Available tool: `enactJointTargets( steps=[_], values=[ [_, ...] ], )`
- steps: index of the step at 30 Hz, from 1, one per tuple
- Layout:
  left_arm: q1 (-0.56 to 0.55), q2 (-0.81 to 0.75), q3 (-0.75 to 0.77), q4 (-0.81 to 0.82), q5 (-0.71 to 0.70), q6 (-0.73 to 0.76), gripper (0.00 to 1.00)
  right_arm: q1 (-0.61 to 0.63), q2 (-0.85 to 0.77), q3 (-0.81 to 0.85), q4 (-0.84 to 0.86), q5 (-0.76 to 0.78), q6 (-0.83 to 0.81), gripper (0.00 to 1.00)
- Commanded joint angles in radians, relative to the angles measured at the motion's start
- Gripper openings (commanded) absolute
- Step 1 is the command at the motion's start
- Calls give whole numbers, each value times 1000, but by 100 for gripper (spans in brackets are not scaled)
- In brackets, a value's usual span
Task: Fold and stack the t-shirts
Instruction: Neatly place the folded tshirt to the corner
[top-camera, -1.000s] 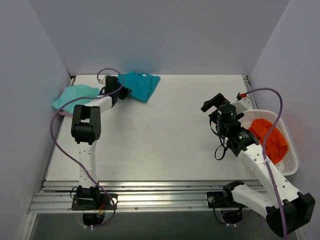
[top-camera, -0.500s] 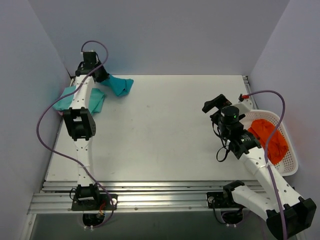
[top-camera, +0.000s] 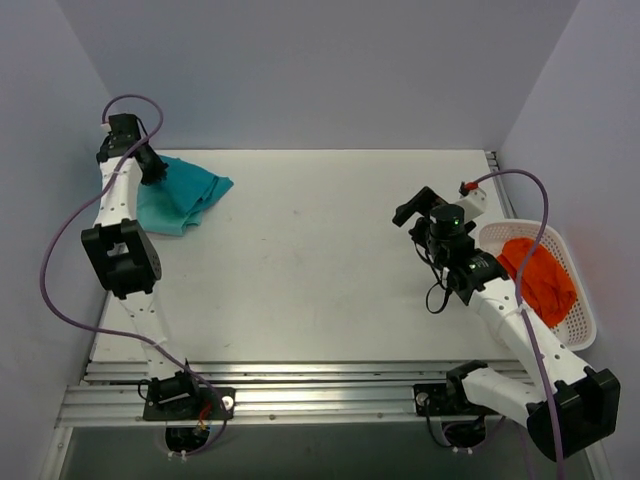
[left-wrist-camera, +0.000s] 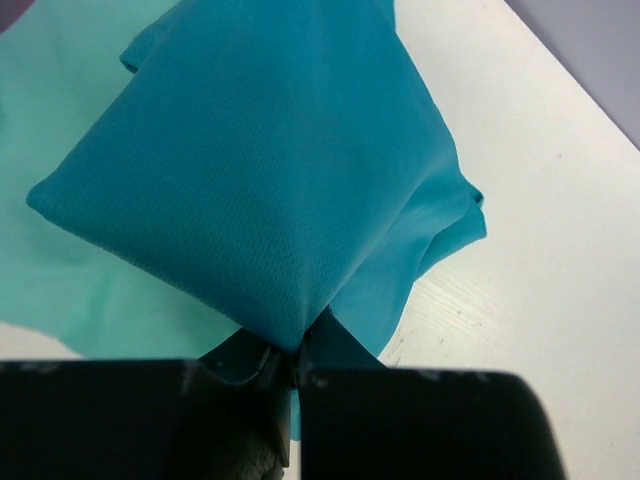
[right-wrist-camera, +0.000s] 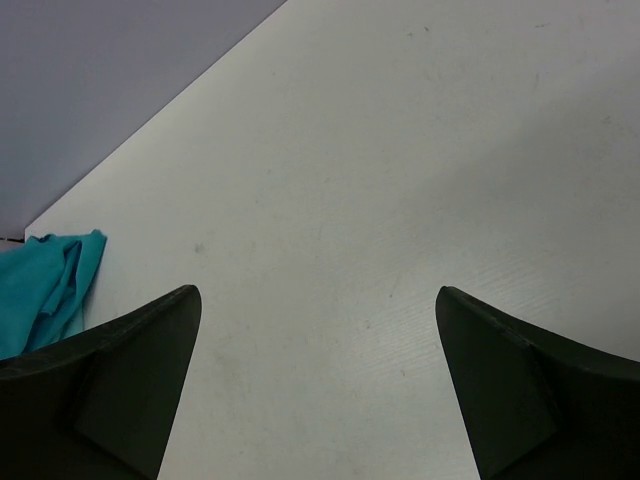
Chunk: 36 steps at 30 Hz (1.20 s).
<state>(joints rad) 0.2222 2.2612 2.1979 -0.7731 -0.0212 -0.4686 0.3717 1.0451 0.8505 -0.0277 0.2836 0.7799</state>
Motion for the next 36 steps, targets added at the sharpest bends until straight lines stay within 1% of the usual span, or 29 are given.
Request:
enactJointTargets(
  steps=[1, 3, 4, 7, 8, 10, 11, 12, 13, 14, 15, 19, 20, 21, 22, 23, 24, 25, 26, 27, 29, 30, 31, 32, 35, 36],
  values=[
    [5, -178, -79, 66, -71, 35, 2, -2, 18, 10, 52, -21, -18, 100],
    [14, -224, -124, 64, -97, 24, 2, 1, 23, 4, 66, -24, -18, 100],
    [22, -242, -177, 69, -100, 16, 2, 1, 29, 2, 69, -26, -18, 100],
    [61, -305, -294, 138, -100, -2, 2, 10, 41, 2, 68, -27, -18, 100],
    [84, -314, -312, 143, -108, -8, 9, 12, 43, 1, 69, -24, -18, 100],
    [109, -313, -332, 141, -108, -33, 18, 18, 44, -1, 69, -20, -19, 100],
    [118, -308, -351, 140, -105, -42, 36, 18, 43, -2, 69, -17, -19, 100],
    [140, -292, -362, 140, -99, -60, 48, 19, 46, -2, 71, -12, -21, 100],
    [150, -279, -374, 149, -82, -70, 66, 19, 49, -1, 71, -11, -22, 100],
    [161, -267, -395, 149, -74, -79, 88, 21, 52, 2, 69, -9, -21, 100],
    [186, -238, -406, 152, -59, -93, 94, 22, 55, 1, 72, -8, -21, 100],
    [238, -183, -452, 191, 26, -130, 94, 39, 76, -2, 83, 8, -13, 100],
    [241, -186, -460, 202, 73, -134, 94, 44, 79, 2, 80, 14, -8, 100],
    [240, -219, -496, 224, 76, -136, 94, 58, 81, 4, 78, 22, -8, 100],
    [227, -253, -530, 298, 79, -133, 94, 67, 79, 7, 75, 44, -7, 100],
    [221, -340, -574, 343, 69, -125, 94, 78, 75, 10, 63, 61, -7, 100],
    [212, -386, -665, 382, 52, -123, 94, 97, 70, 10, 58, 81, -5, 100],
    [192, -438, -705, 435, 32, -117, 94, 107, 60, 10, 54, 122, -5, 100],
    [180, -486, -737, 443, 2, -111, 94, 116, 52, 9, 45, 141, -7, 100],
    [168, -579, -762, 442, -49, -96, 94, 134, 44, 2, 38, 163, -7, 100],
    [135, -673, -845, 443, -89, -79, 94, 145, 29, -5, 35, 193, -7, 100],
    [126, -769, -877, 443, -120, -71, 94, 147, 26, -16, 34, 196, -5, 100],
    [121, -820, -939, 446, -125, -70, 94, 150, 20, -18, 32, 198, -2, 100],
    [117, -866, -969, 442, -131, -67, 94, 150, 16, -19, 32, 201, -2, 100],
    [98, -1094, -1065, 419, -141, -59, 94, 157, 1, -27, -17, 207, 2, 100],
    [68, -1135, -1084, 408, -151, -47, 94, 161, -8, -30, -21, 210, 4, 100]
  ],
)
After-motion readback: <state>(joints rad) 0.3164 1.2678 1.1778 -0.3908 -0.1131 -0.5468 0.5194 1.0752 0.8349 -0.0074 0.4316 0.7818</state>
